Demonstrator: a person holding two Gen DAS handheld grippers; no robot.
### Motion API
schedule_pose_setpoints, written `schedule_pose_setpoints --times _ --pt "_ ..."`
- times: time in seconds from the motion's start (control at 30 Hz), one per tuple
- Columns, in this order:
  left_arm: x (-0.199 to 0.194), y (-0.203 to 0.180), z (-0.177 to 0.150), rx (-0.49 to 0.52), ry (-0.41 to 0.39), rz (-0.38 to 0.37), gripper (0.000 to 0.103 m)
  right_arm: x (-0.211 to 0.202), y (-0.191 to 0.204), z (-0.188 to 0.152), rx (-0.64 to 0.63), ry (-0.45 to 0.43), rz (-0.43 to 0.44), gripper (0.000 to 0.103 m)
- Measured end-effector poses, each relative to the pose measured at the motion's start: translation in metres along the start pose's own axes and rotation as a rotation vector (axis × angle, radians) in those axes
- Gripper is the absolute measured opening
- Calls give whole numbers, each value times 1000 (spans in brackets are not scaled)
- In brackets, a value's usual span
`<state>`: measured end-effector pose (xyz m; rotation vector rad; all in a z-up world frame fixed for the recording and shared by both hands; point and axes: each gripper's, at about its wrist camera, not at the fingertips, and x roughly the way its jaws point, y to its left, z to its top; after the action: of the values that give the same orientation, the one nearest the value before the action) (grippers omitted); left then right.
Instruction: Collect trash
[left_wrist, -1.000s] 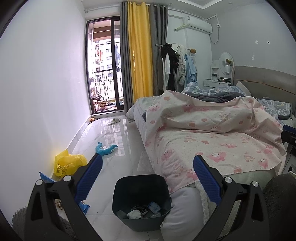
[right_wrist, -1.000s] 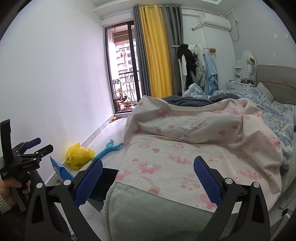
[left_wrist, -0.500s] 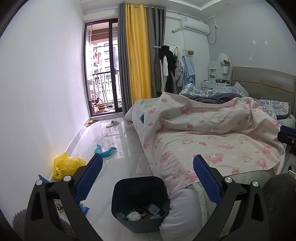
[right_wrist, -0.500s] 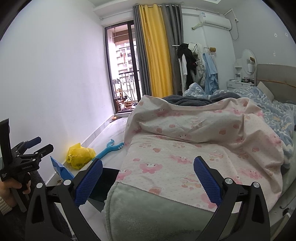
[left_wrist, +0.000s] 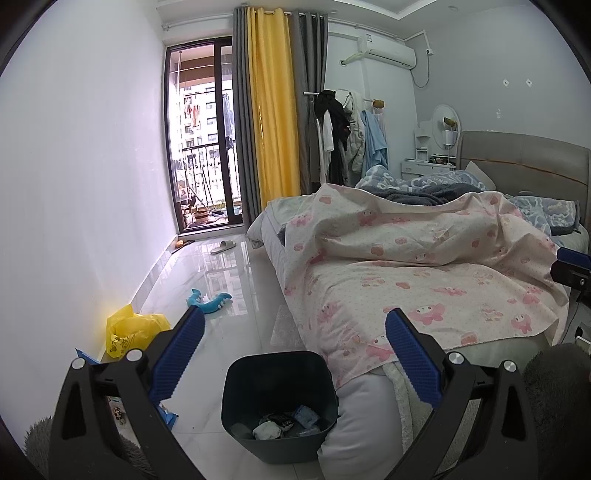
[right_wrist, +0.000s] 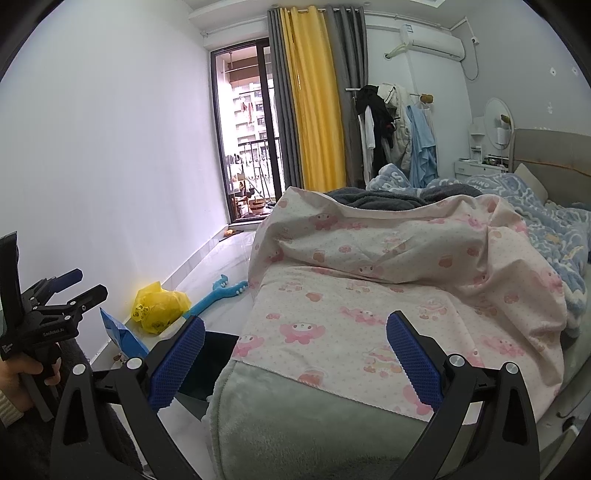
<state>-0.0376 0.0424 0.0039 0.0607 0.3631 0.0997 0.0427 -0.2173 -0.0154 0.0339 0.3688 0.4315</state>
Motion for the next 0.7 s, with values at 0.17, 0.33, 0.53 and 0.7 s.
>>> schedule_pose_setpoints --times 0.17,0.33,0.53,0.7 --pt "0 -1 0 0 0 -1 100 0 0 0 2 0 1 100" --pt "0 -2 0 0 2 -1 100 0 -1 0 1 0 1 100" --pt "0 -3 -1 2 1 -3 100 0 -1 0 1 0 0 100" --pt "0 -5 -3 7 2 -8 100 0 0 0 2 0 0 100"
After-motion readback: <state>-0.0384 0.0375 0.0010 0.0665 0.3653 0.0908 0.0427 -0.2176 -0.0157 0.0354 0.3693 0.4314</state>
